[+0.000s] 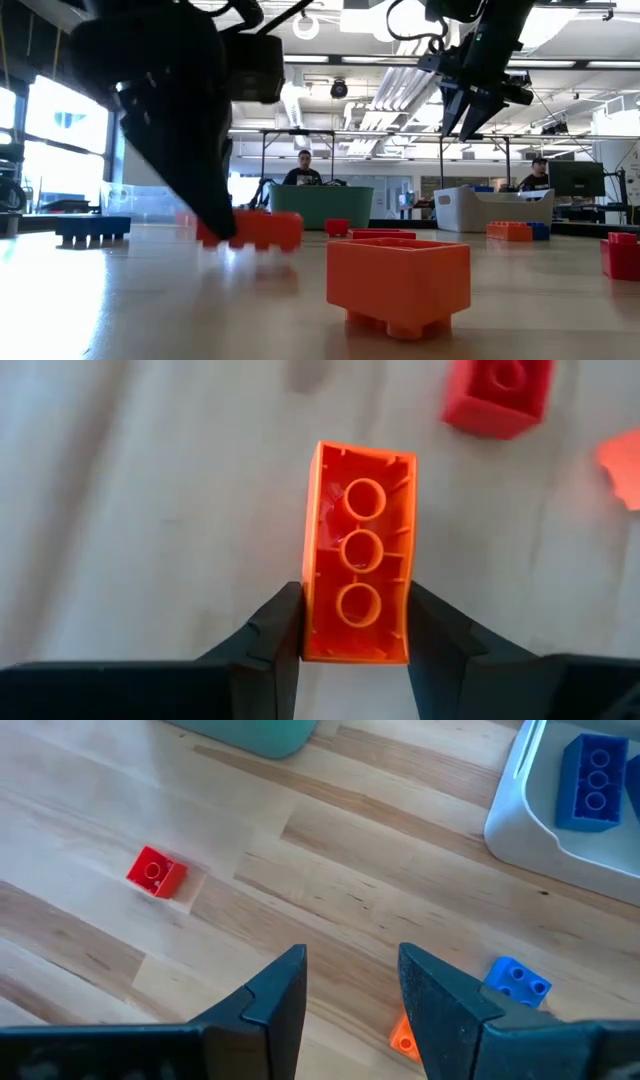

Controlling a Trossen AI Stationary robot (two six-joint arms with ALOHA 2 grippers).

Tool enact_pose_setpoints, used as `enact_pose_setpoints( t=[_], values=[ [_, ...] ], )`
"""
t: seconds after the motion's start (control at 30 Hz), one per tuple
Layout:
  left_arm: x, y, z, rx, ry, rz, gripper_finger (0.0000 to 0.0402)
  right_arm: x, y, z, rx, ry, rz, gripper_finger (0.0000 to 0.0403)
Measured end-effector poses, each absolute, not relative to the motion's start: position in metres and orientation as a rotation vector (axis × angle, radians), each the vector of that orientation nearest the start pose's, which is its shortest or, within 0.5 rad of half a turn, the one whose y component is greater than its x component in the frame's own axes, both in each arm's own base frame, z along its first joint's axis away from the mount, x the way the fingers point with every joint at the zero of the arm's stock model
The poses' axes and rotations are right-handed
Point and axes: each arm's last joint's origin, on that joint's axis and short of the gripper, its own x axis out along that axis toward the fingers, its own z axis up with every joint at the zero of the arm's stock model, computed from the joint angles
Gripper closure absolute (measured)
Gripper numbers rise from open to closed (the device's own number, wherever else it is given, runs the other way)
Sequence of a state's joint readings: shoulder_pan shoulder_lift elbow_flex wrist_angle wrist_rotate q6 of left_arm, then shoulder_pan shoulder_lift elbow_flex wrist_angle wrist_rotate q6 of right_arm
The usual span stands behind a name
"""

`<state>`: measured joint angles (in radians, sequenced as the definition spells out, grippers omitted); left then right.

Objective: Sort & place blocks by color
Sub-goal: Put the orange game piece into the transparent bin

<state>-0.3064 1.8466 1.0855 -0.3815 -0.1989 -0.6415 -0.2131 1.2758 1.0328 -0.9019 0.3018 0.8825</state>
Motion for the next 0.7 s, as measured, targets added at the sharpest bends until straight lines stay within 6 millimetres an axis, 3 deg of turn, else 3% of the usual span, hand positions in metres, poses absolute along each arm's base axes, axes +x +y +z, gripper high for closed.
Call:
enact_pose_setpoints(
  t=[0.23, 0.5, 0.7],
  values=[
    [0.326, -0.058, 0.182, -0.213, 1.069, 0.343, 0.029, 0.23, -0.056, 0.269, 0.77, 0.887, -0.864, 0.0256],
    [0.304, 0.007, 0.225, -0.148, 1.034, 0.476, 0.029, 0.231, -0.05, 0.268, 0.909, 0.928, -0.769, 0.0256],
    [0.272, 0.065, 0.252, -0.149, 1.047, 0.613, 0.029, 0.235, -0.032, 0.268, 0.954, 0.941, -0.73, 0.0256]
  ],
)
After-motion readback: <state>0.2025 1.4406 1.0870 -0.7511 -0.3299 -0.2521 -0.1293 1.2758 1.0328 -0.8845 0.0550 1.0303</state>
